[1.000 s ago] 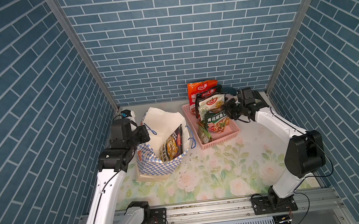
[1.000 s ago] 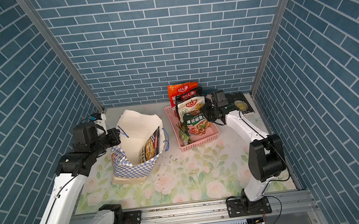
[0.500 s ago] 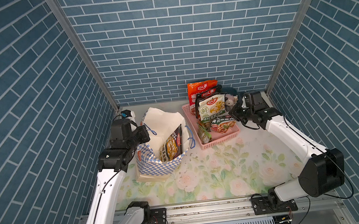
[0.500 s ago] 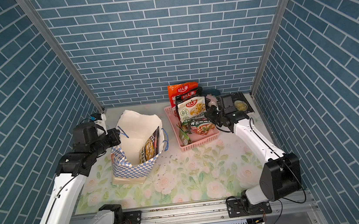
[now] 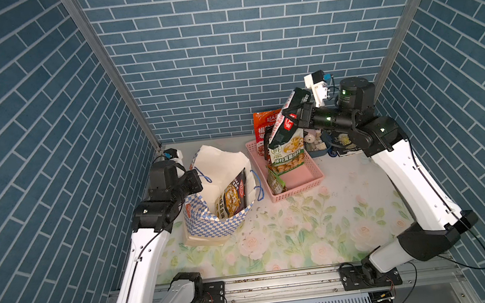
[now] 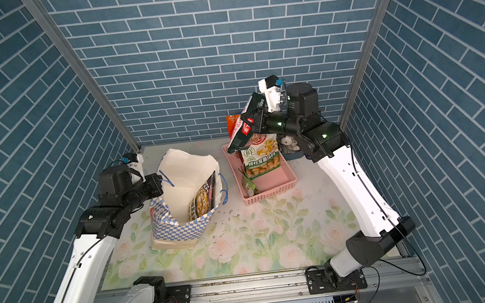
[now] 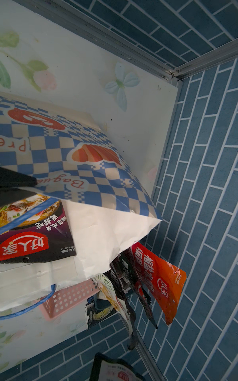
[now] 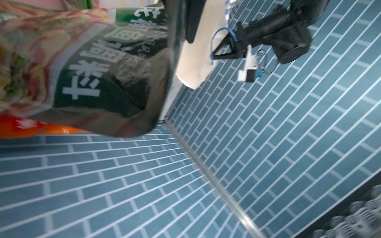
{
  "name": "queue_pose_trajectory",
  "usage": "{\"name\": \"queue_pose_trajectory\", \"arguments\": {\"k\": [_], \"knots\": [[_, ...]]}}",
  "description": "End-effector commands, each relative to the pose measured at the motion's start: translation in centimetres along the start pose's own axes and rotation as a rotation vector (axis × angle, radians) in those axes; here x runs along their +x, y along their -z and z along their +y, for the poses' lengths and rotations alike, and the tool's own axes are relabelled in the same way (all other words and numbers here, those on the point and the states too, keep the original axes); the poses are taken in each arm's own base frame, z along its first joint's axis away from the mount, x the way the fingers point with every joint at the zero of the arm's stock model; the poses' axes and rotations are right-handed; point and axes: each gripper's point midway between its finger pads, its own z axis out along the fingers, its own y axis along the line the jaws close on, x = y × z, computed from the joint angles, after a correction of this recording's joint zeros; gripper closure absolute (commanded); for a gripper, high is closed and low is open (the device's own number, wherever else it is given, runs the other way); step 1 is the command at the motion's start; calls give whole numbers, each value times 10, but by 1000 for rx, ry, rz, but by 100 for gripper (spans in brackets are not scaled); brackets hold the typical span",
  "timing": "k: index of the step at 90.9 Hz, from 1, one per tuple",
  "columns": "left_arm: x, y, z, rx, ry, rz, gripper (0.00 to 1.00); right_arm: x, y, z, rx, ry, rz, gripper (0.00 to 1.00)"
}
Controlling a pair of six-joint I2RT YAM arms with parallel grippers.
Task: Place the condiment packets inside the bag
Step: Pick up the condiment packet from the storage box, then place the condiment packet in the paper bag.
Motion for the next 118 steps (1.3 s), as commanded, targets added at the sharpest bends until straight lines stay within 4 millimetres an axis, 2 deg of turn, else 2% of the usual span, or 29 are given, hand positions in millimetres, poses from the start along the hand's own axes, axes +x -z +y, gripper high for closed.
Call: {"name": "queue_pose_trajectory", "arguments": {"k": [1, 5, 11, 22, 45, 81, 118], "knots": [[17, -4, 4, -11, 3, 66, 100, 5, -20, 60, -231, 120, 57, 100], [17, -4, 4, -11, 4, 66, 100, 6, -25, 79, -290, 139, 66, 100], [17, -3, 4, -11, 3, 66, 100, 11, -34, 95, -353, 147, 86, 100], [18, -3, 4, -12, 4, 65, 100, 31, -48, 107, -410, 143, 140, 100], [18, -2, 4, -14, 0, 67, 100, 63, -69, 91, -419, 101, 222, 100], [19, -4, 5, -16, 1, 70, 100, 95, -96, 93, -517, 78, 323, 100], [19, -8, 3, -9, 2, 81, 100, 131, -144, 63, -542, 35, 419, 100]]}}
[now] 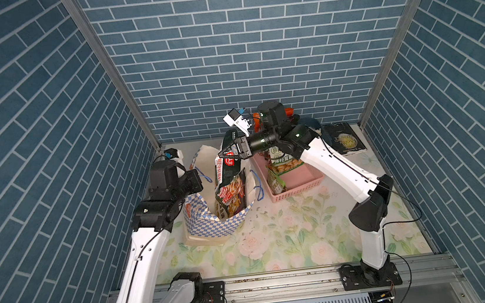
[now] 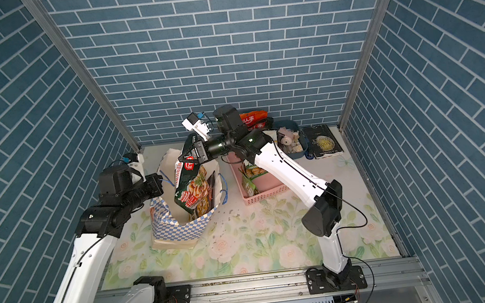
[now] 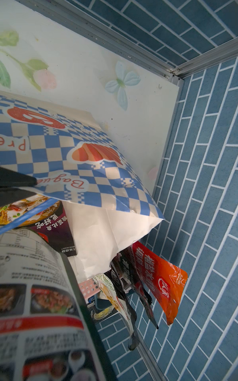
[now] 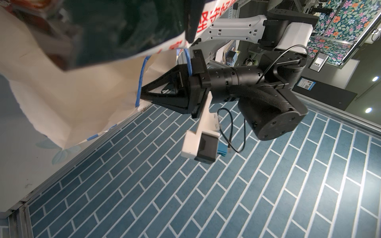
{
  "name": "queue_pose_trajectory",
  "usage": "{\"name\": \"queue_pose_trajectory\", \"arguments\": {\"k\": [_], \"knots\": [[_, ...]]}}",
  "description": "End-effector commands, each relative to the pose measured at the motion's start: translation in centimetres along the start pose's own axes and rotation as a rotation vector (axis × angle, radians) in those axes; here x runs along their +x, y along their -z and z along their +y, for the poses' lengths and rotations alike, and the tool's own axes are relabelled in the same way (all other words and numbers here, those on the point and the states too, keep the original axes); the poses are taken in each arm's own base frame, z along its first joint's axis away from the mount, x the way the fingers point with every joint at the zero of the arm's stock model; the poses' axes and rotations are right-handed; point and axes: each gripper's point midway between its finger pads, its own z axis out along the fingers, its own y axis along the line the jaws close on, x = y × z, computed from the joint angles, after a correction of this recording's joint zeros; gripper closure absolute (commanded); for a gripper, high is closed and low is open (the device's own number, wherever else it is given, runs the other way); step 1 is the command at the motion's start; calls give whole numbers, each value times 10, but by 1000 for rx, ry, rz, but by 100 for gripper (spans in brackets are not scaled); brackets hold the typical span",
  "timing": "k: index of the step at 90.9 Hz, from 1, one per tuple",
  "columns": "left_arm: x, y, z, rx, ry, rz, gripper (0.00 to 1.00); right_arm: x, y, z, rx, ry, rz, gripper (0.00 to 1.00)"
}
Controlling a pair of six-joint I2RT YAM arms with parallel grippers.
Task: Place the condiment packets inside the bag
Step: Place the condiment packet in the paper bag.
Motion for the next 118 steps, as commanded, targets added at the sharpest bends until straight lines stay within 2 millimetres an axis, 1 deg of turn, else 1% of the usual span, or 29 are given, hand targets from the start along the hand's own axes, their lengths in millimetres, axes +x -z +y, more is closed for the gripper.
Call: {"name": "queue_pose_trajectory", "arguments": {"k": [1, 23, 30, 34, 47, 50, 58, 61, 70, 75, 84, 93, 110, 118], "knots": [[17, -5, 4, -12, 3, 71, 100, -14, -3, 17, -81, 120, -24, 100], [17, -5, 6, -22, 0, 74, 100, 0, -23, -14, -95, 73, 28, 100], [16, -4, 5, -22, 0, 71, 100, 6, -25, -24, -83, 65, 46, 100], [15, -4, 5, -24, -2, 70, 100, 9, -25, -35, -56, 49, 53, 100], [14, -3, 6, -30, -2, 69, 100, 19, -14, -83, 85, -31, 60, 100], [15, -4, 6, -31, -3, 73, 100, 22, -12, -90, 104, -41, 68, 100], [15, -4, 6, -32, -2, 74, 100, 31, -11, -99, 139, -47, 92, 100], [15, -4, 6, -34, -3, 74, 100, 35, -11, -102, 144, -51, 103, 100], [15, -4, 7, -37, -1, 75, 100, 45, -12, -110, 157, -66, 130, 94], [15, -4, 7, -35, 2, 76, 100, 47, -11, -112, 168, -65, 135, 89], [16, -5, 7, -38, 3, 78, 100, 43, -9, -109, 180, -45, 123, 77], [17, -6, 7, -38, 5, 82, 100, 38, -5, -105, 194, -29, 109, 63], [22, -11, 8, -31, 12, 97, 100, 30, 9, -95, 252, 8, 78, 58], [22, -11, 6, -18, 16, 93, 100, 23, 26, -90, 332, 35, 46, 52]]}}
